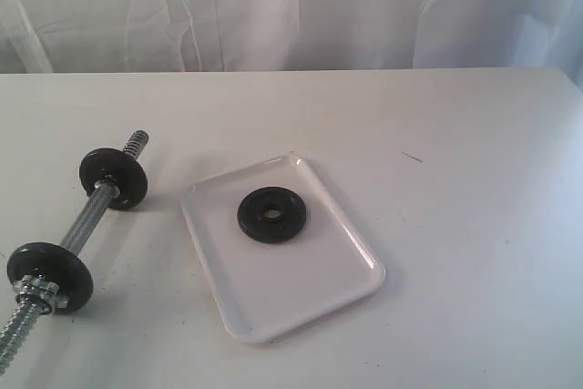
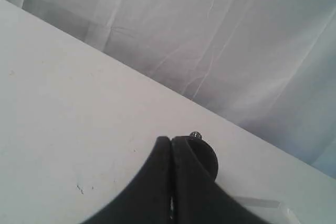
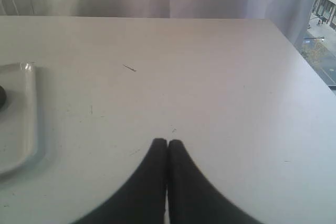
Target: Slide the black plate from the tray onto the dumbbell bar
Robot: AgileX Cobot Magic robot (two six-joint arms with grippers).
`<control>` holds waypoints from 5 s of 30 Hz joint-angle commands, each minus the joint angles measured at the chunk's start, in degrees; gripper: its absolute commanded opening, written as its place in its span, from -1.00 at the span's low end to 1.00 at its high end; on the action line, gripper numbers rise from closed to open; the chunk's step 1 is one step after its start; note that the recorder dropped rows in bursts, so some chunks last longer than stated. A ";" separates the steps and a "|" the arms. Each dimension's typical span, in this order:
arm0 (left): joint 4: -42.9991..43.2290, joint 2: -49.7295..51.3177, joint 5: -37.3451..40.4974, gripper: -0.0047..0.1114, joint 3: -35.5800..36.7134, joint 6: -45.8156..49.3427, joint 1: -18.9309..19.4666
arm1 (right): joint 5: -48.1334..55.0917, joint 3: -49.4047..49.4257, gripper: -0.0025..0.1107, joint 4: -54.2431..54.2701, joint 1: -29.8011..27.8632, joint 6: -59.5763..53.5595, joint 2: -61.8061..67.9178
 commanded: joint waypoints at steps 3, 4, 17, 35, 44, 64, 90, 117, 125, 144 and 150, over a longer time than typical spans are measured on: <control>-0.53 2.09 14.00 -0.92 -9.21 -0.79 0.13 | -0.51 0.31 -0.96 0.16 -0.24 0.22 -0.37; -0.04 3.65 15.98 -0.92 -12.46 1.48 0.13 | -0.51 0.31 -0.96 0.16 -0.24 0.22 -0.37; 1.61 49.83 26.92 -0.92 -52.53 17.05 0.13 | -0.51 0.31 -0.96 0.16 -0.24 0.22 -0.37; -1.46 86.38 57.33 -0.30 -73.03 23.03 0.13 | -0.51 0.31 -0.96 0.16 -0.24 0.22 -0.37; -8.84 98.80 60.44 0.75 -73.88 35.45 0.02 | -0.51 0.31 -0.96 0.16 -0.24 0.22 -0.37; -2.45 110.66 50.05 0.75 -73.88 34.77 -8.76 | -0.51 0.31 -0.96 0.16 -0.24 0.22 -0.37; -5.49 112.44 47.91 -0.92 -73.77 40.13 -8.84 | -0.51 0.31 -0.96 0.16 -0.24 0.22 -0.37; -13.82 93.93 53.32 -0.92 -70.11 52.54 -9.05 | -48.72 0.31 -0.96 -3.21 -0.14 36.23 -0.37; -19.50 89.18 51.12 -0.92 -61.95 59.49 -9.05 | -43.03 0.31 -0.96 -2.83 -0.14 61.87 -0.37; -25.04 85.06 51.35 -0.92 -58.87 65.02 -9.05 | -36.48 -25.86 -0.96 -66.89 -0.01 98.08 17.09; -25.04 85.06 51.24 -0.92 -58.87 67.13 -9.05 | -47.70 -54.72 -0.96 -102.78 -0.16 119.75 45.44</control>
